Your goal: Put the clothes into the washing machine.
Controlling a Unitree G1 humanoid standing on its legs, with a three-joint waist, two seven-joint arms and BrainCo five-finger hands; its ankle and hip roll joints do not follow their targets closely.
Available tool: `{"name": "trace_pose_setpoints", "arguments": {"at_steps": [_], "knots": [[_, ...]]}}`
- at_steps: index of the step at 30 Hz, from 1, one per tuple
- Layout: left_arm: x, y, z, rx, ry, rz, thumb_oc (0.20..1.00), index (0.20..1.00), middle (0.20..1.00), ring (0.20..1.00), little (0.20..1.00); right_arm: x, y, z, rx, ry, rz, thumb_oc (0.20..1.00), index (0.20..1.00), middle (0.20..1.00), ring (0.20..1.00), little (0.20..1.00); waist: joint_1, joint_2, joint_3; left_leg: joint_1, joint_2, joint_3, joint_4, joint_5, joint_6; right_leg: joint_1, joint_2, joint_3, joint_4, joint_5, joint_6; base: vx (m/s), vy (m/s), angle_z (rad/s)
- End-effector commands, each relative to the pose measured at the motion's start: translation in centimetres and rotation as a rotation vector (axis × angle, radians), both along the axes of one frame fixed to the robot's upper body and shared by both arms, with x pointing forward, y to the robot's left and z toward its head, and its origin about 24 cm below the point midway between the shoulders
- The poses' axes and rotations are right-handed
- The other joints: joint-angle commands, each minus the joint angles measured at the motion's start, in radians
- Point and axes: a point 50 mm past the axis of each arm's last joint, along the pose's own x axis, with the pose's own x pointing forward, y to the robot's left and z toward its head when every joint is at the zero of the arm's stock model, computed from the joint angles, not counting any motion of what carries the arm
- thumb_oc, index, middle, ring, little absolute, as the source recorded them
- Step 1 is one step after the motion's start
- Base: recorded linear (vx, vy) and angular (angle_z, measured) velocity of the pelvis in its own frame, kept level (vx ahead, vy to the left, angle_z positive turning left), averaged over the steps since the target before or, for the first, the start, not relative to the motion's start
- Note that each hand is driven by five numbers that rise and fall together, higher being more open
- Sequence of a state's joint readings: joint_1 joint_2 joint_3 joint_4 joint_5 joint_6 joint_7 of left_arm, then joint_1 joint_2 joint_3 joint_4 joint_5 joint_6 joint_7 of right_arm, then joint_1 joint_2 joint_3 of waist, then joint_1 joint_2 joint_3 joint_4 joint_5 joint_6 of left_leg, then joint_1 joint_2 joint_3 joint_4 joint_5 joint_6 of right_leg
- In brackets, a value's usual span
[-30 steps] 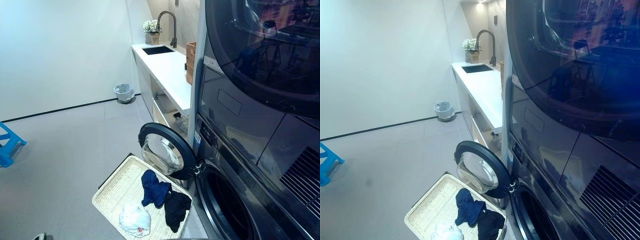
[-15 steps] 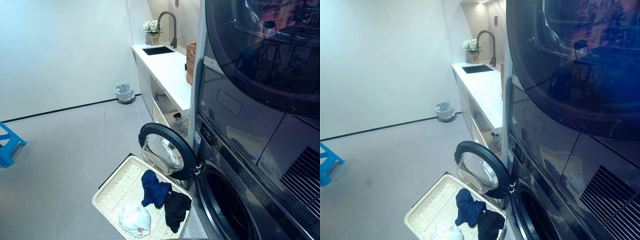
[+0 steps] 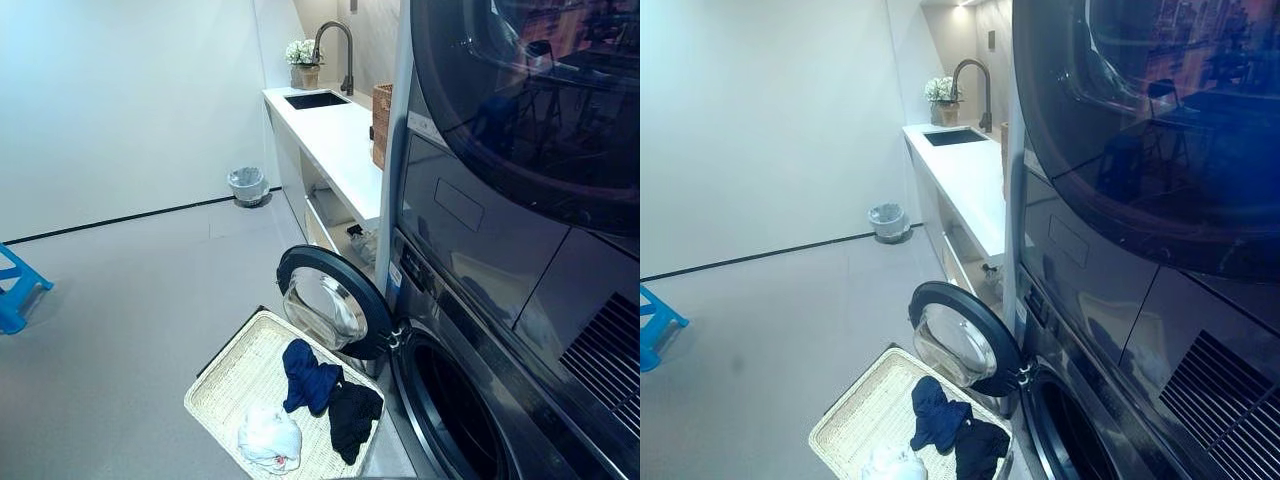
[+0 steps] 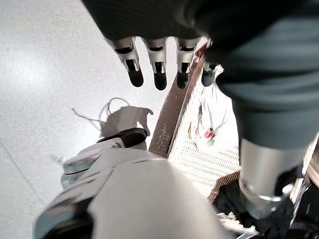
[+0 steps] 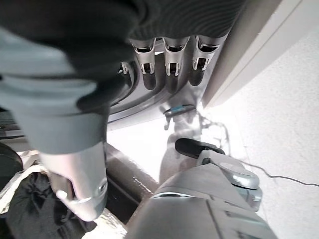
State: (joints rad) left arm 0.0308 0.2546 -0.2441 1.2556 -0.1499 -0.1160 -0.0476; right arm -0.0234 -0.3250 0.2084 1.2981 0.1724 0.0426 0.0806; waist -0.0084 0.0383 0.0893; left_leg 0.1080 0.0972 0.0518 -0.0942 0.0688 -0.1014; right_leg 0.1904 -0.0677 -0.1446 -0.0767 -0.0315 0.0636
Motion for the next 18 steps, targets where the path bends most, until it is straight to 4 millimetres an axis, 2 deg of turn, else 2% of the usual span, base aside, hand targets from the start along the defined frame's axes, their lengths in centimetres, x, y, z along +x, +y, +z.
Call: {"name": "trace_pose_setpoints", "arguments": {"at_steps": [1,2,5,6,7,8,9,11,15,16,17,18], "knots": [[7.3,0.7,2.5,0.036,-0.277,0.05,1.0,1.0,1.0,1.0,1.0,6.3,0.6,1.6,0.022,-0.188,0.046,1.0,1.0,1.0,1.0,1.0,0.04,-0.024,0.106,-0.015,0.012,0.021,0.007,-0.051,-0.002,-0.118,-0.086,0.016,0.015,0.066,0.086,-0.14,0.024,0.0],[7.9,0.6,2.7,0.037,-0.302,0.056,1.0,1.0,1.0,1.0,1.0,6.8,0.7,1.7,0.022,-0.204,0.05,1.0,1.0,1.0,1.0,1.0,0.039,-0.022,0.116,-0.026,0.012,0.019,0.007,-0.048,-0.002,-0.129,-0.086,0.017,0.017,0.068,0.085,-0.22,0.029,-0.02],[11.2,0.2,4.4,0.036,-0.463,0.092,1.0,1.0,1.0,1.0,1.0,9.4,1.1,2.7,0.02,-0.295,0.065,1.0,1.0,1.0,1.0,1.0,0.036,-0.013,0.18,-0.097,0.004,0.003,0.007,-0.031,0.003,-0.204,-0.079,0.026,0.02,0.083,0.079,-0.25,0.032,0.03],[13.9,-0.2,6.2,0.051,-0.593,0.095,1.0,1.0,1.0,1.0,1.0,11.3,1.4,3.6,0.014,-0.359,0.075,1.0,1.0,1.0,1.0,1.0,0.033,-0.008,0.226,-0.152,-0.004,-0.006,0.007,-0.02,0.006,-0.26,-0.072,0.032,0.021,0.096,0.073,-0.31,0.039,0.01],[15.3,-0.5,7.3,0.06,-0.665,0.1,1.0,1.0,1.0,1.0,1.0,12.4,1.6,4.1,0.011,-0.393,0.079,1.0,1.0,1.0,1.0,1.0,0.032,-0.006,0.251,-0.183,-0.01,-0.012,0.007,-0.012,0.007,-0.289,-0.067,0.036,0.021,0.103,0.07,-0.27,0.035,0.04],[15.7,-0.6,7.6,0.061,-0.685,0.104,1.0,1.0,1.0,1.0,1.0,12.7,1.6,4.3,0.009,-0.403,0.08,1.0,1.0,1.0,1.0,1.0,0.032,-0.005,0.257,-0.193,-0.012,-0.014,0.007,-0.011,0.008,-0.299,-0.066,0.037,0.022,0.105,0.07,-0.18,0.038,0.1],[17.9,-0.6,9.8,0.099,-0.814,0.121,1.0,1.0,1.0,1.0,1.0,14.2,1.8,5.1,-0.001,-0.454,0.08,1.0,1.0,1.0,1.0,1.0,0.031,-0.002,0.292,-0.233,-0.022,-0.022,0.007,-0.004,0.01,-0.34,-0.063,0.041,0.024,0.115,0.069,-0.14,0.046,0.1],[19.2,-0.4,11.2,0.111,-0.888,0.145,1.0,1.0,1.0,1.0,1.0,15.1,1.7,5.8,-0.009,-0.484,0.075,1.0,1.0,1.0,1.0,1.0,0.03,-0.001,0.311,-0.257,-0.028,-0.027,0.007,0.0,0.011,-0.365,-0.063,0.043,0.028,0.119,0.069,-0.09,0.043,0.01],[22.8,-0.3,16.3,0.229,-1.144,0.164,1.0,1.0,1.0,1.0,1.0,17.9,1.2,7.9,-0.022,-0.583,0.044,1.0,1.0,1.0,1.0,1.0,0.034,-0.003,0.371,-0.325,-0.038,-0.041,0.007,0.016,0.014,-0.453,-0.059,0.046,0.072,0.12,0.069,-0.07,0.023,-0.04],[24.0,-0.4,18.7,0.299,-1.252,0.158,1.0,1.0,1.0,1.0,1.0,19.0,1.1,8.9,-0.018,-0.631,0.036,1.0,1.0,1.0,1.0,1.0,0.039,-0.005,0.397,-0.349,-0.04,-0.04,0.007,0.028,0.016,-0.491,-0.058,0.044,0.106,0.119,0.07,-0.09,0.008,0.0],[24.7,-0.4,20.0,0.34,-1.309,0.152,1.0,1.0,1.0,1.0,1.0,19.8,1.1,9.6,-0.014,-0.66,0.037,1.0,1.0,1.0,1.0,1.0,0.041,-0.008,0.413,-0.363,-0.041,-0.036,0.007,0.034,0.016,-0.518,-0.057,0.042,0.13,0.116,0.07,-0.08,-0.002,0.0],[24.9,-0.4,20.5,0.354,-1.327,0.149,1.0,1.0,1.0,1.0,1.0,20.2,1.1,9.9,-0.013,-0.671,0.037,1.0,1.0,1.0,1.0,1.0,0.042,-0.01,0.42,-0.37,-0.041,-0.034,0.007,0.037,0.015,-0.528,-0.056,0.04,0.138,0.114,0.07,-0.07,-0.025,-0.01]]}}
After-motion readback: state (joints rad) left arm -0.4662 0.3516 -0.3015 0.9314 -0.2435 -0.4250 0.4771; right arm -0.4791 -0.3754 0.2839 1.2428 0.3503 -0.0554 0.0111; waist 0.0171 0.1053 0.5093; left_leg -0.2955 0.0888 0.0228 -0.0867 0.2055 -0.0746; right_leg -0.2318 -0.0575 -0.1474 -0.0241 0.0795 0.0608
